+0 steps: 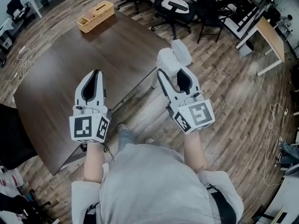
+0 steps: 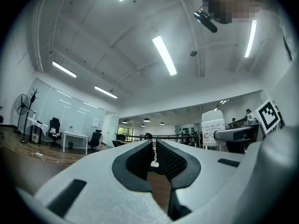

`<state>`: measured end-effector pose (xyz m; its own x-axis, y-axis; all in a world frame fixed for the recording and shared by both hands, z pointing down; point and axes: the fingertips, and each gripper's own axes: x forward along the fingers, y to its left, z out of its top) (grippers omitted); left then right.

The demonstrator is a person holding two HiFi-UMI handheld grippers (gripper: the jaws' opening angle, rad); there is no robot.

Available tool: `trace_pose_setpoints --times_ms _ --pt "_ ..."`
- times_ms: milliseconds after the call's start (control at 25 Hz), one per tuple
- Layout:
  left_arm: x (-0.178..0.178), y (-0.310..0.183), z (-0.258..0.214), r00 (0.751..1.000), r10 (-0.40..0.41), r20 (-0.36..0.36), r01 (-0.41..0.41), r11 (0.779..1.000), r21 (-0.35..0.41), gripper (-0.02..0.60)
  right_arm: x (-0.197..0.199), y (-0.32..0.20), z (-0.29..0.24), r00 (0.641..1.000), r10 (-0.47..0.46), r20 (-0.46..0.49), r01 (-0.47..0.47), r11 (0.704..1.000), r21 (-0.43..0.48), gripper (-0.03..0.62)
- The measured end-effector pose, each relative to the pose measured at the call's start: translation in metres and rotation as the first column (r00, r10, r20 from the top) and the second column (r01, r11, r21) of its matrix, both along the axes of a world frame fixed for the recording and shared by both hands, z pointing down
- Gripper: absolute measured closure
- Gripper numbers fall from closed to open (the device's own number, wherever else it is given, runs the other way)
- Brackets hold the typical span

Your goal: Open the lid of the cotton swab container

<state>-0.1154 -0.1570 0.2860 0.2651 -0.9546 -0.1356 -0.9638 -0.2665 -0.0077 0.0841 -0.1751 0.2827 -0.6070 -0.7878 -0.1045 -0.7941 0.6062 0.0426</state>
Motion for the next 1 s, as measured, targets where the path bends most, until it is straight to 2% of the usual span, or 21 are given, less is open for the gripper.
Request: trace_pose_setpoints --times_ms 440,1000 --pt "0.01 0.007 -0.006 0.999 -0.048 -0.008 0.048 0.999 0.027 0.553 0.021 0.007 0.001 1.0 0.019 0.005 -0.019 1.0 0.015 0.405" --pt "0.026 0.011 -0.013 0.999 -0.039 -0.007 0.039 0.998 0.047 0.553 0.033 0.013 -0.003 0.999 0.033 0.019 -0.033 0.999 0.019 0.405"
